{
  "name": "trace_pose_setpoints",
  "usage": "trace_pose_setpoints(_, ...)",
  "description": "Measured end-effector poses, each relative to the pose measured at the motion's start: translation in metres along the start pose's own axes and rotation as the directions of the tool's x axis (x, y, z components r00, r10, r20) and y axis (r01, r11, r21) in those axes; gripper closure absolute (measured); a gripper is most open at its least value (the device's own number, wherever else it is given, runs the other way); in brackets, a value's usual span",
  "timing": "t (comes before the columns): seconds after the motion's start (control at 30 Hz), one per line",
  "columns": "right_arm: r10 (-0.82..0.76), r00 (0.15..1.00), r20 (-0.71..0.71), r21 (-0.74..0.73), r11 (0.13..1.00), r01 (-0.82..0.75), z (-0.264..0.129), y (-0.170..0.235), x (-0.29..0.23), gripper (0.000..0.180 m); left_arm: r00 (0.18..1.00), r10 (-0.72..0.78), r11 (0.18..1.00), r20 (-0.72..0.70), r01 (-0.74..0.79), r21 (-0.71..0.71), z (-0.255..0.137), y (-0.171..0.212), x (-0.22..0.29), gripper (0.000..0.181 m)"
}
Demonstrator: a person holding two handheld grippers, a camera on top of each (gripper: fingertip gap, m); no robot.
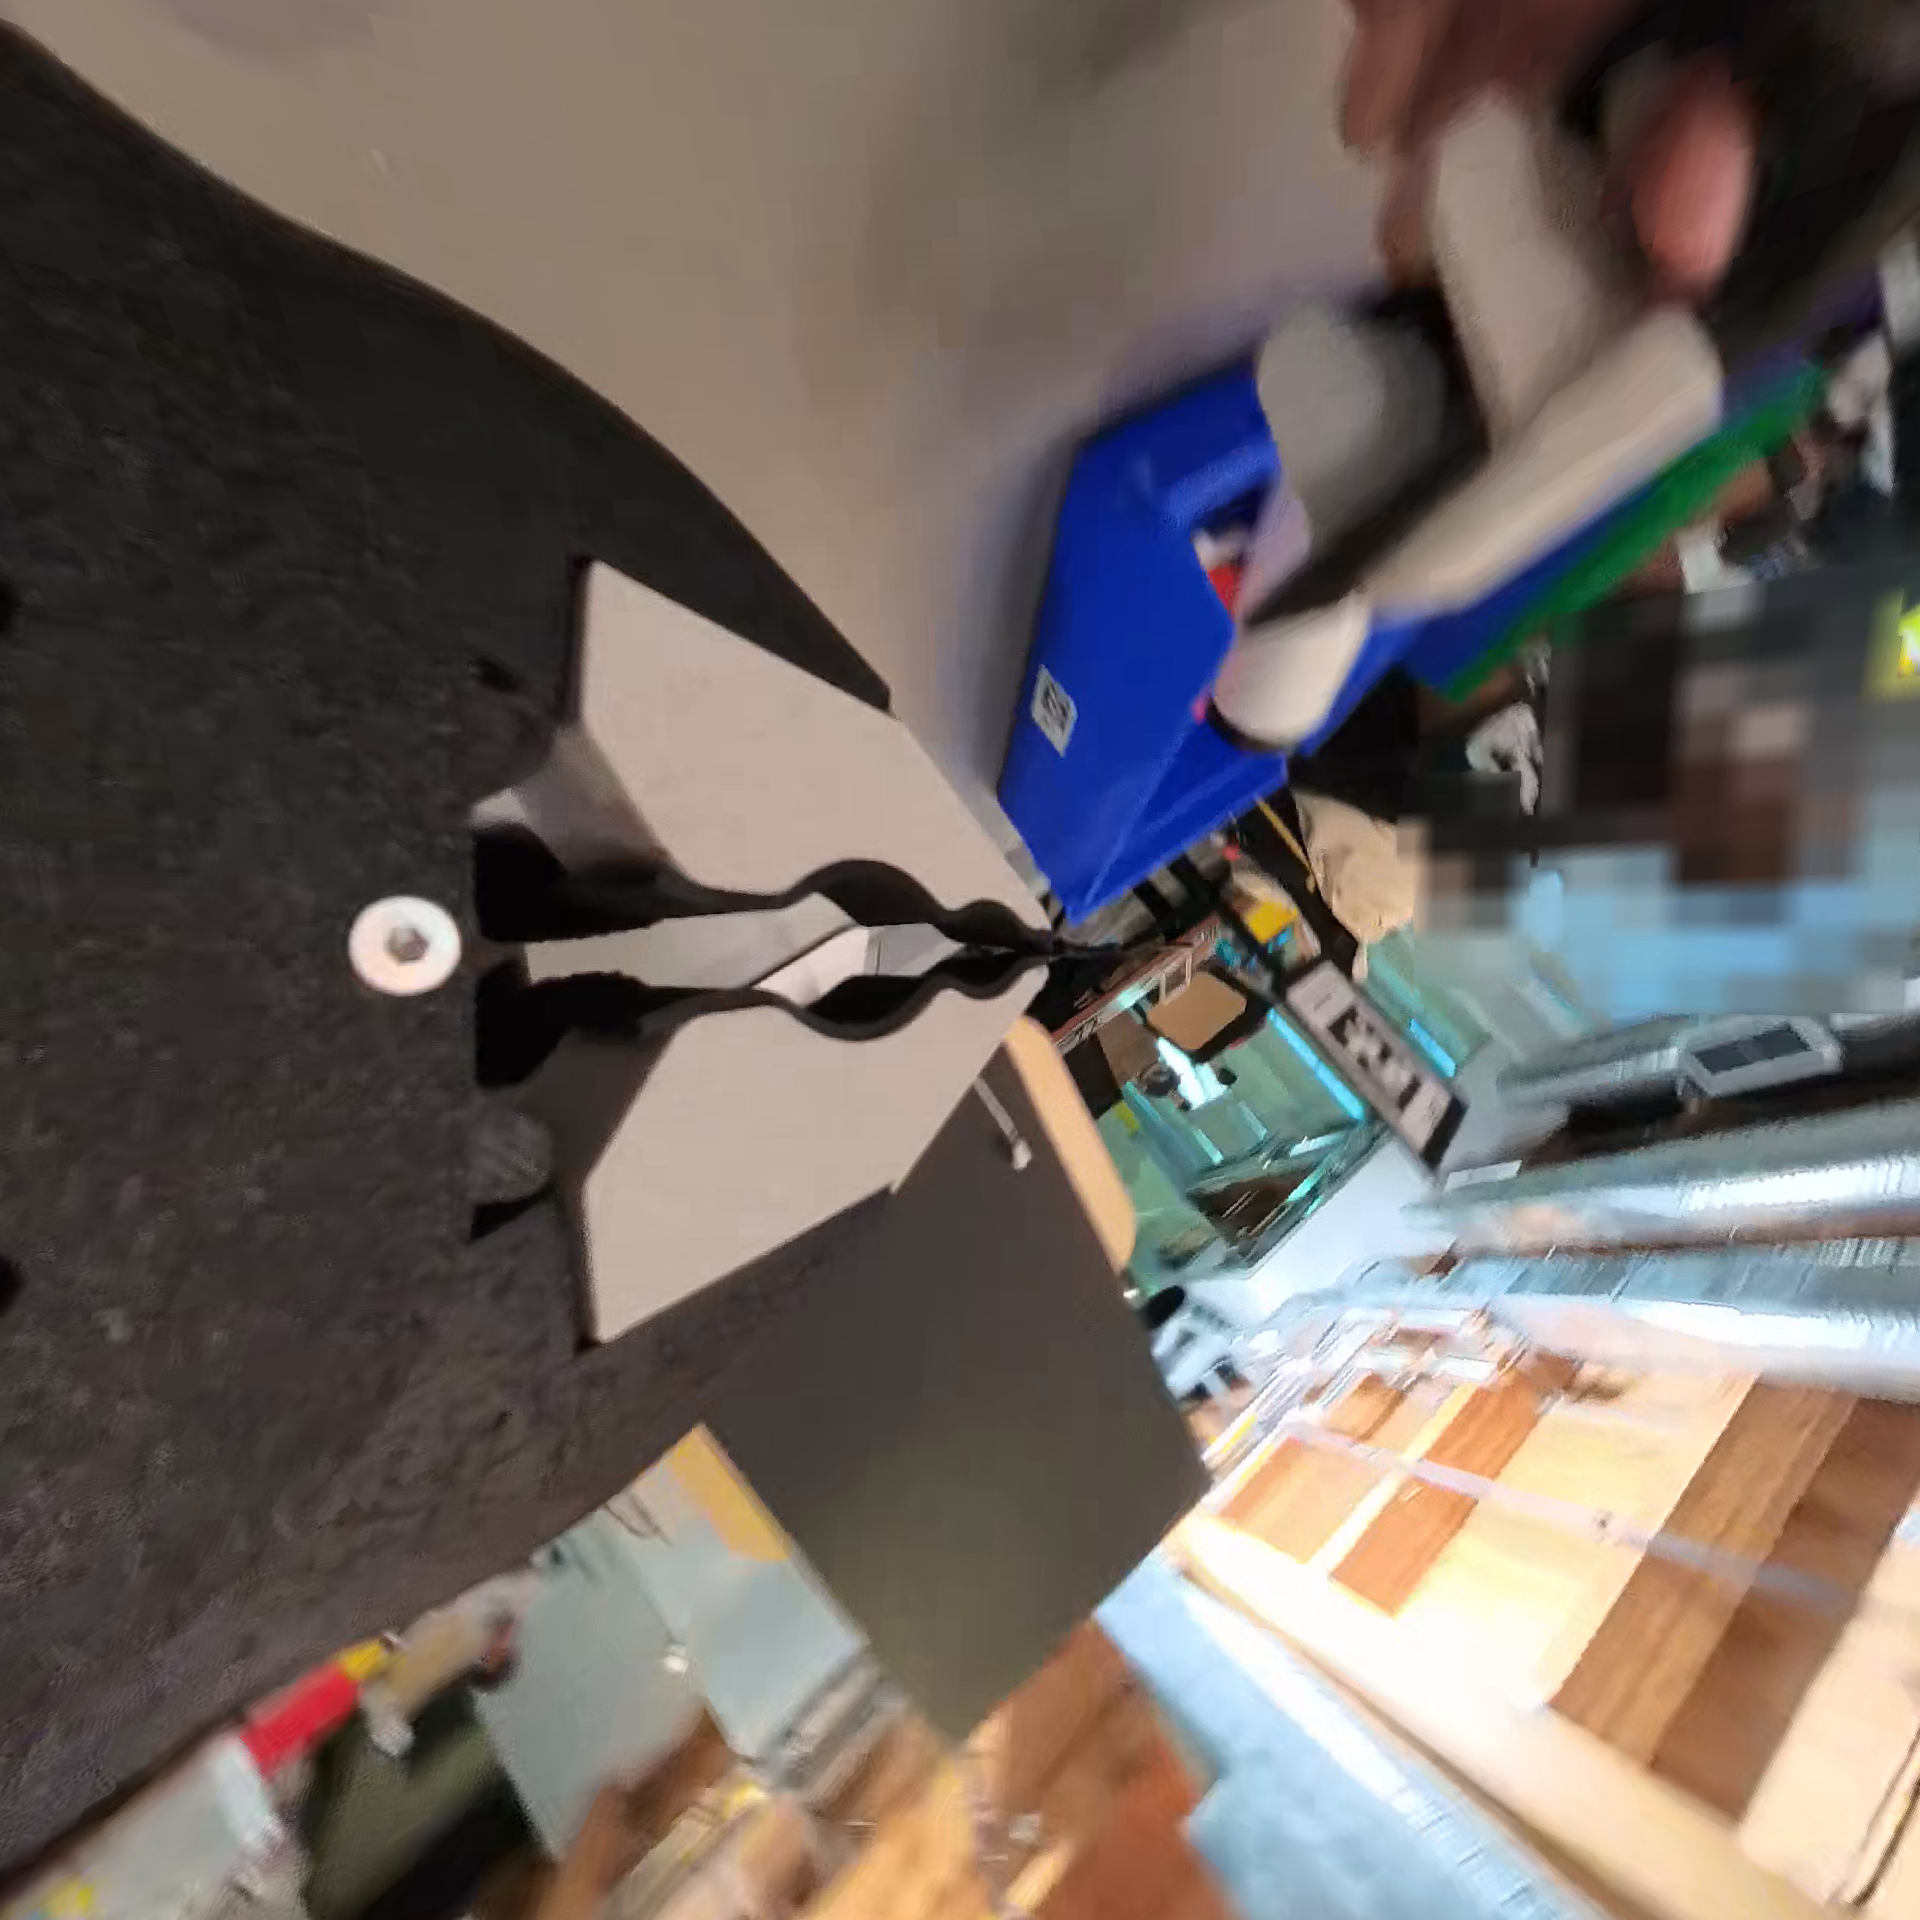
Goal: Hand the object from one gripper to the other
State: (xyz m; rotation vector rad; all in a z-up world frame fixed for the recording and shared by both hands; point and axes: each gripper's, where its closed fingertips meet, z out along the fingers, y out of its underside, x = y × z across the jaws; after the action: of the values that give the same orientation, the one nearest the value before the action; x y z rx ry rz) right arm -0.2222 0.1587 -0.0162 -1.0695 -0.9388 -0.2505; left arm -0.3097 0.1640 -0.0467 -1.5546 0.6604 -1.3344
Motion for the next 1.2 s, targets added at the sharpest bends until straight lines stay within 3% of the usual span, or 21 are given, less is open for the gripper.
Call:
trace_pose_setpoints(0.13,0.298,0.912,-0.282,0.036,0.953,-0.300,-0.037,0.029,0.119,0.179,0.999,-0.050,0.998,0.000,0.050,0.039,-0.004,-0.005,-0.006,0.129)
trace_pose_setpoints(0.23,0.464,0.753,-0.466,0.055,0.865,-0.499,-0.087,0.076,0.200,0.179,0.997,-0.072,0.997,-0.011,0.071,-0.004,0.001,0.005,-0.007,0.133)
trace_pose_setpoints(0.3,0.546,0.644,-0.537,-0.014,0.757,-0.653,-0.118,0.129,0.228,0.180,0.998,-0.063,0.997,-0.014,0.062,-0.044,0.006,0.013,-0.007,0.136)
trace_pose_setpoints(0.4,0.619,0.507,-0.600,-0.222,0.480,-0.849,-0.153,0.220,0.217,0.179,1.000,-0.021,0.993,-0.016,0.019,-0.119,0.014,0.028,-0.005,0.139)
trace_pose_setpoints(0.5,0.630,0.424,-0.651,-0.361,0.234,-0.903,-0.180,0.277,0.187,0.179,0.999,0.033,0.987,-0.035,-0.038,-0.156,0.019,0.037,0.003,0.140)
trace_pose_setpoints(0.57,0.607,0.442,-0.660,-0.464,0.133,-0.876,-0.190,0.295,0.171,0.179,0.997,0.062,0.983,-0.038,-0.068,-0.171,0.021,0.040,0.007,0.141)
trace_pose_setpoints(0.7,0.567,0.474,-0.673,-0.561,0.025,-0.827,-0.197,0.311,0.158,0.178,0.994,0.097,0.980,-0.047,-0.103,-0.171,0.021,0.041,0.015,0.142)
trace_pose_setpoints(0.87,0.592,0.435,-0.678,-0.558,-0.031,-0.829,-0.191,0.329,0.144,0.178,0.993,0.109,0.978,-0.047,-0.115,-0.174,0.020,0.042,0.018,0.143)
trace_pose_setpoints(0.97,0.570,0.441,-0.693,-0.538,-0.001,-0.843,-0.193,0.333,0.150,0.178,0.994,0.101,0.980,-0.044,-0.107,-0.167,0.019,0.041,0.017,0.143)
trace_pose_setpoints(1.07,0.583,0.435,-0.686,-0.534,0.002,-0.845,-0.195,0.329,0.154,0.153,0.996,0.076,0.983,-0.046,-0.082,-0.163,0.019,0.040,0.016,0.143)
trace_pose_setpoints(1.2,0.621,0.408,-0.669,-0.470,0.072,-0.880,-0.192,0.293,0.187,0.143,0.997,0.061,0.986,-0.039,-0.067,-0.155,0.017,0.038,0.013,0.143)
